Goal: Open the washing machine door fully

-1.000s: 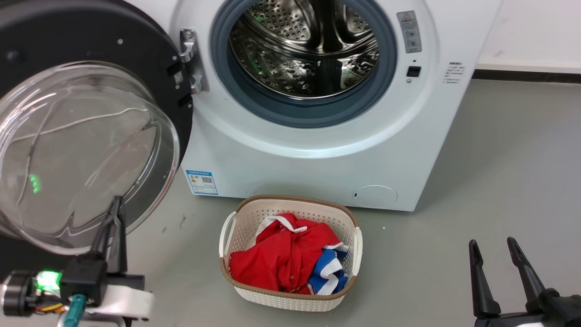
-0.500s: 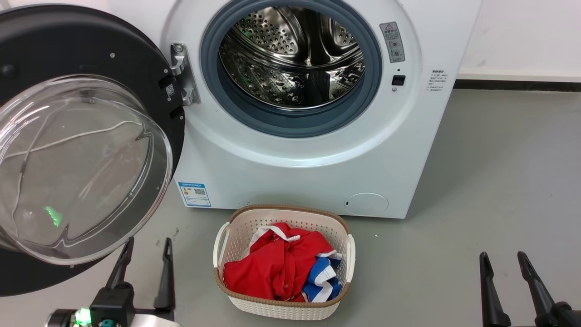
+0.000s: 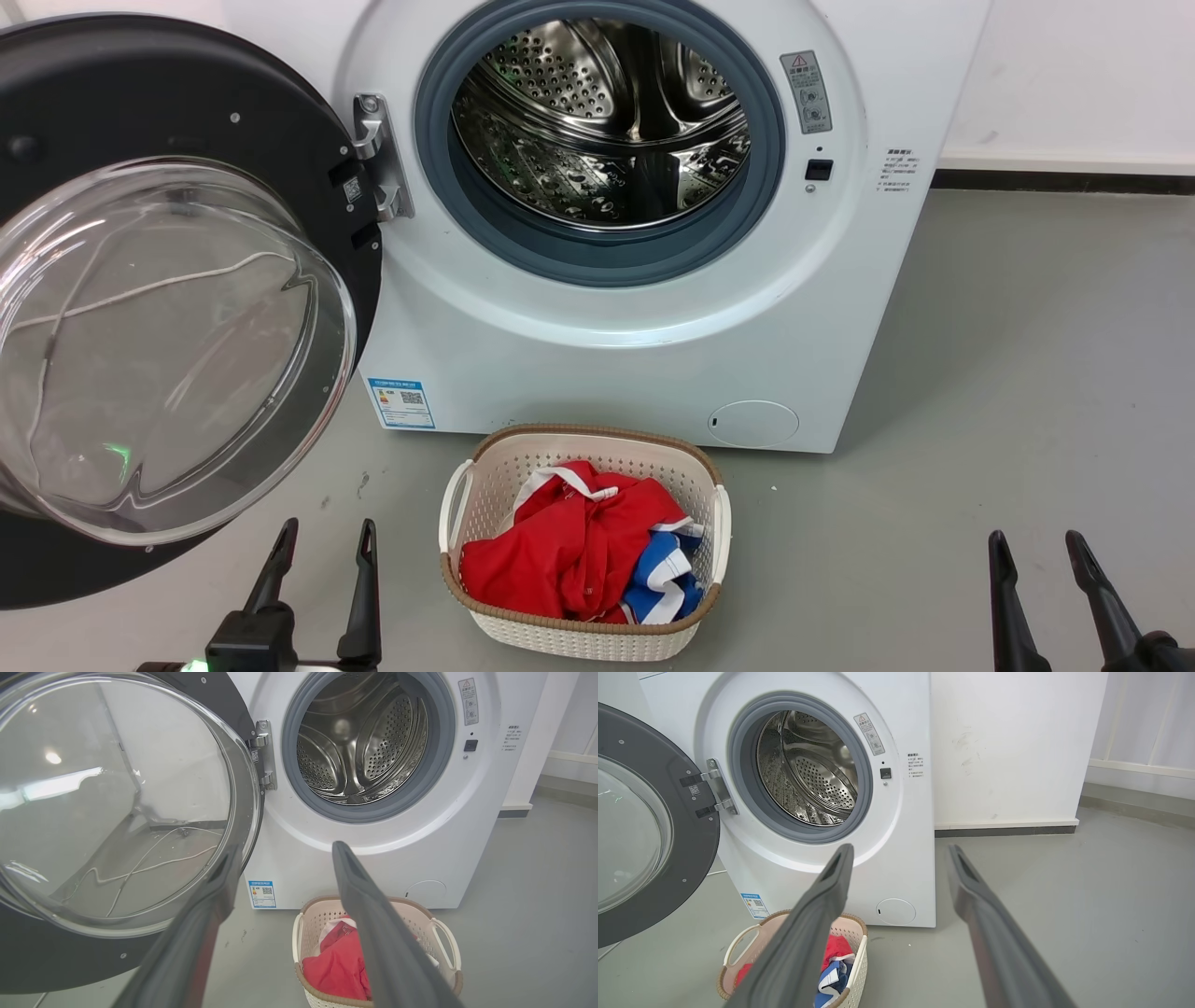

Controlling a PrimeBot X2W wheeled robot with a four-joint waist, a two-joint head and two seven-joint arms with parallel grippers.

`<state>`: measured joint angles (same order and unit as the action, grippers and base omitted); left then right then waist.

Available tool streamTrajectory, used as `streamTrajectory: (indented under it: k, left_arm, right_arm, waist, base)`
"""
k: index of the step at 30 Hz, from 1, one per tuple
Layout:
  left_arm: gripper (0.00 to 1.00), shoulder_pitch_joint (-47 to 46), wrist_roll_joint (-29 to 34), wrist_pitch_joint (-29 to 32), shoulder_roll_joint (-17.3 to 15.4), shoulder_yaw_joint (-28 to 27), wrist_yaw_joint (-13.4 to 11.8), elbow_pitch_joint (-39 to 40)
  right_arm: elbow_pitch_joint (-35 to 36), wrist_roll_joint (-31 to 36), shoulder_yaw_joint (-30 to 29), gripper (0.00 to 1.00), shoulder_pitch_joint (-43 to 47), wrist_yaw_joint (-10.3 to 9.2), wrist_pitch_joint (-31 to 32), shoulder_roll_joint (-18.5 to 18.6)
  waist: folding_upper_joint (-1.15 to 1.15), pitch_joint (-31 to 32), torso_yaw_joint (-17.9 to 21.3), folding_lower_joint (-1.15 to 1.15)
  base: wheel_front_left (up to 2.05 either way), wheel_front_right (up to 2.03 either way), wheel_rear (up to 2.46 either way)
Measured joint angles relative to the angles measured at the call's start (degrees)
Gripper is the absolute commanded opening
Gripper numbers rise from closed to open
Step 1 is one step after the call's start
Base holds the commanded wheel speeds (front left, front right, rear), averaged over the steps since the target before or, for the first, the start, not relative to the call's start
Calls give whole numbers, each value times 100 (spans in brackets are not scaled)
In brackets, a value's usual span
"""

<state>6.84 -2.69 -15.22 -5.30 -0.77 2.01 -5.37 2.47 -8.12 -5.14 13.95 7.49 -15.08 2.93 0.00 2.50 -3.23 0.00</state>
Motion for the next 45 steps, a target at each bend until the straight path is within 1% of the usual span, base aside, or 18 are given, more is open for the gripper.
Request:
streamTrajectory:
  k: [13, 14, 20, 35, 40, 41, 42, 43, 44, 45]
  left_arm:
    - [100, -1, 56, -1, 8, -4, 27, -80]
    - [0, -1, 58, -1, 8, -3, 29, -82]
    - [0, 93, -14, 38, 68, 9, 31, -396]
    - [0, -98, -1751, 459, 96, -107, 112, -505]
    - [0, -163, -2270, 583, 109, -133, 153, -524]
    - [0, -163, -2270, 583, 109, -133, 153, -524]
    - [0, -198, -2475, 627, 115, -144, 154, -532]
    - [0, -198, -2475, 627, 115, -144, 154, -532]
    - [0, -235, -2668, 661, 122, -155, 166, -539]
    - [0, -235, -2668, 661, 122, -155, 166, -539]
  right_arm:
    - [-7, -8, 12, 100, 9, 0, 0, 0]
    - [-7, -8, 11, 0, 12, 0, 0, 0]
    - [-296, -59, 36, 0, 44, 0, 26, -11]
    - [-560, -1786, 113, 0, -255, 0, 347, 37]
    - [-636, -2285, 132, 0, -379, 0, 454, 55]
    - [-636, -2285, 132, 0, -379, 0, 454, 55]
    - [-664, -2493, 138, 0, -430, 0, 491, 65]
    - [-664, -2493, 138, 0, -430, 0, 491, 65]
    - [-691, -2668, 143, 0, -465, 0, 513, 73]
    - [-691, -2668, 143, 0, -465, 0, 513, 73]
  waist:
    - [0, -10, 27, 0]
    - [0, -10, 29, 0]
    - [0, -14, 34, 0]
    - [0, -44, 69, 0]
    - [0, -55, 80, 0]
    - [0, -55, 80, 0]
    - [0, -58, 85, 0]
    - [0, -58, 85, 0]
    - [0, -63, 90, 0]
    - [0, -63, 90, 0]
  base:
    - [0, 0, 0]
    - [0, 0, 0]
    - [0, 0, 0]
    - [0, 0, 0]
    - [0, 0, 0]
    - [0, 0, 0]
    - [0, 0, 0]
    - [0, 0, 0]
    - [0, 0, 0]
    - [0, 0, 0]
